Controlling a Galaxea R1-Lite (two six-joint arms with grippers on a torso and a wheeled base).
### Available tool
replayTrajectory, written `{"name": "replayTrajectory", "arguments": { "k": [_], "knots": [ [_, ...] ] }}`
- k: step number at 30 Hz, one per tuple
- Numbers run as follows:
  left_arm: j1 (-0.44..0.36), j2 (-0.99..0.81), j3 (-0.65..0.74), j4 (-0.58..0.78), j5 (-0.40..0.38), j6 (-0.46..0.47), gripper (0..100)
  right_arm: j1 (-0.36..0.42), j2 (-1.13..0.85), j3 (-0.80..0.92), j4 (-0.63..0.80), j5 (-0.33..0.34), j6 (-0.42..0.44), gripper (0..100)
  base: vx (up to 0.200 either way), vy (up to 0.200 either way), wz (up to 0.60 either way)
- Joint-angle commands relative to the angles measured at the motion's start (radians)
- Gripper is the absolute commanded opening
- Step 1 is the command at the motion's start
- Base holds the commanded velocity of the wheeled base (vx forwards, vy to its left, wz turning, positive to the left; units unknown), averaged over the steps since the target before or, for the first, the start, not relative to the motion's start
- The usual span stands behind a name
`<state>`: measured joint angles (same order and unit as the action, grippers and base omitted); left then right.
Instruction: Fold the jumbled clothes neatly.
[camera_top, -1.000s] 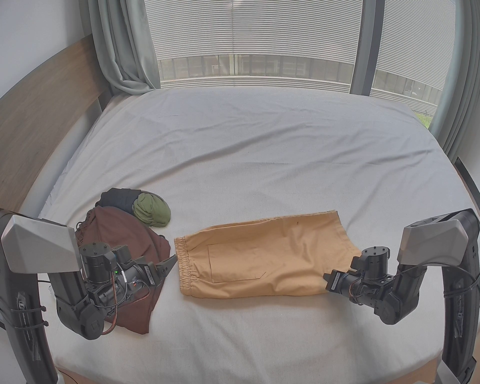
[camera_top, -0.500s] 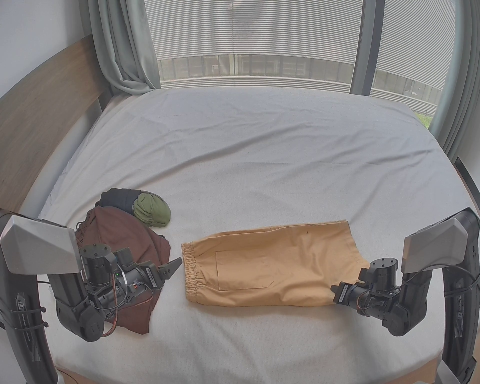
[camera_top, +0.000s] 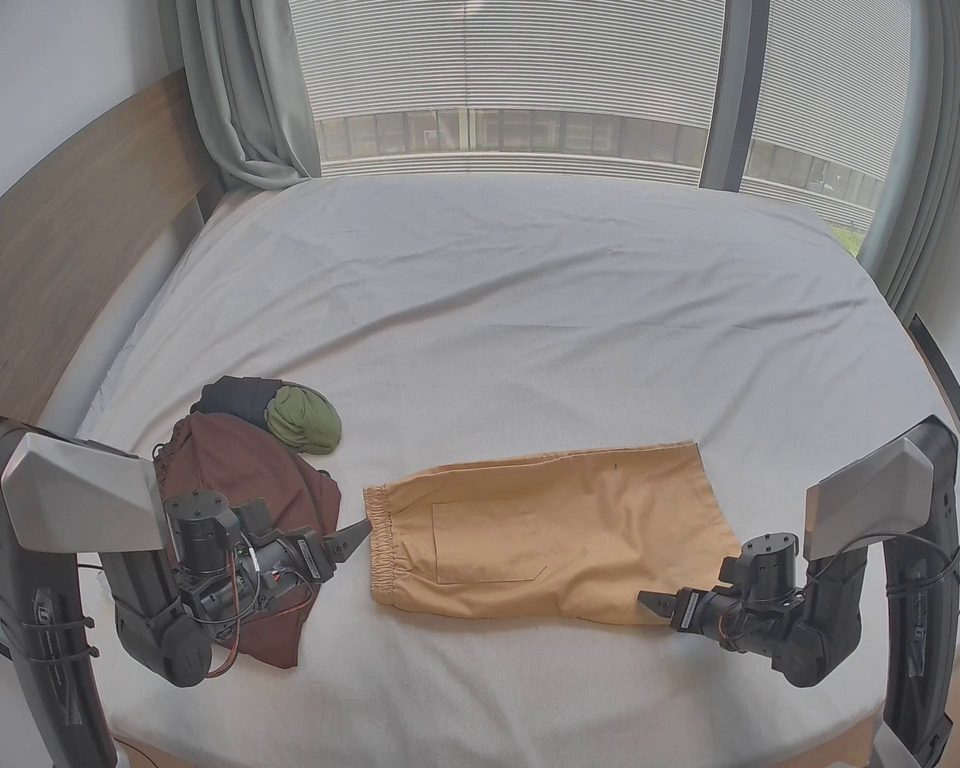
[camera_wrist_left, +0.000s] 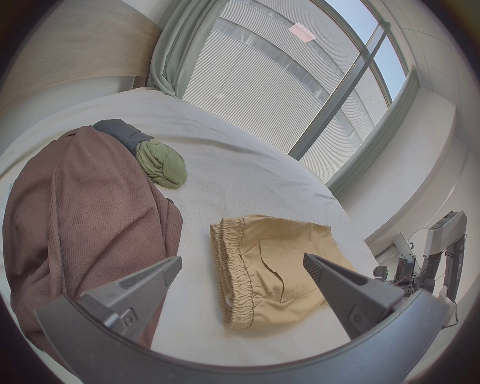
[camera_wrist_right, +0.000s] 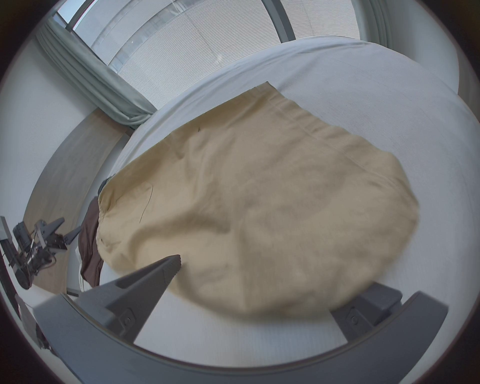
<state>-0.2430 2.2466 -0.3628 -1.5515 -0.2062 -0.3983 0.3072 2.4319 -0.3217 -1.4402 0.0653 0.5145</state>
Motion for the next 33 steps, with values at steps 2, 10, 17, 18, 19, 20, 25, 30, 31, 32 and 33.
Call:
{"name": "replayTrajectory", "arguments": {
  "k": [2,10,17,18,19,20,25,30,31,32,33],
  "knots": [
    [-0.041,-0.002,-0.010,-0.001,-0.004,-0.047,100,0.053,-0.117,0.170,-0.002,0.042,-0.034,100,0.000,0.000,0.00],
    [-0.090,0.085,-0.093,0.001,0.004,-0.105,100,0.151,-0.226,0.268,-0.071,0.087,-0.054,100,0.000,0.000,0.00],
    [-0.090,0.119,-0.090,0.001,0.004,-0.106,100,0.165,-0.249,0.182,-0.092,0.114,-0.044,100,0.000,0.000,0.00],
    [-0.090,0.130,-0.097,0.001,0.004,-0.113,100,0.164,-0.243,0.144,-0.092,0.114,-0.042,100,0.000,0.000,0.00],
    [-0.090,0.134,-0.099,0.001,0.004,-0.113,100,0.164,-0.240,0.127,-0.092,0.114,-0.034,100,0.000,0.000,0.00],
    [-0.088,0.139,-0.099,0.001,0.004,-0.113,100,0.164,-0.237,0.115,-0.092,0.116,-0.021,100,0.000,0.000,0.00],
    [-0.087,0.180,-0.110,0.001,0.002,-0.114,100,0.156,-0.217,0.110,-0.100,0.145,0.012,100,0.000,0.000,0.00],
    [-0.088,0.225,-0.148,-0.001,0.007,-0.114,100,0.139,-0.217,0.107,-0.101,0.165,0.015,100,0.000,0.000,0.00],
    [-0.091,0.237,-0.157,-0.001,0.008,-0.114,100,0.136,-0.217,0.105,-0.101,0.166,0.015,100,0.000,0.000,0.00],
    [-0.093,0.246,-0.165,0.001,0.010,-0.114,100,0.136,-0.217,0.105,-0.101,0.166,0.015,100,0.000,0.000,0.00],
    [-0.093,0.246,-0.165,0.001,0.010,-0.114,100,0.136,-0.217,0.105,-0.101,0.166,0.015,100,0.000,0.000,0.00]
  ]
}}
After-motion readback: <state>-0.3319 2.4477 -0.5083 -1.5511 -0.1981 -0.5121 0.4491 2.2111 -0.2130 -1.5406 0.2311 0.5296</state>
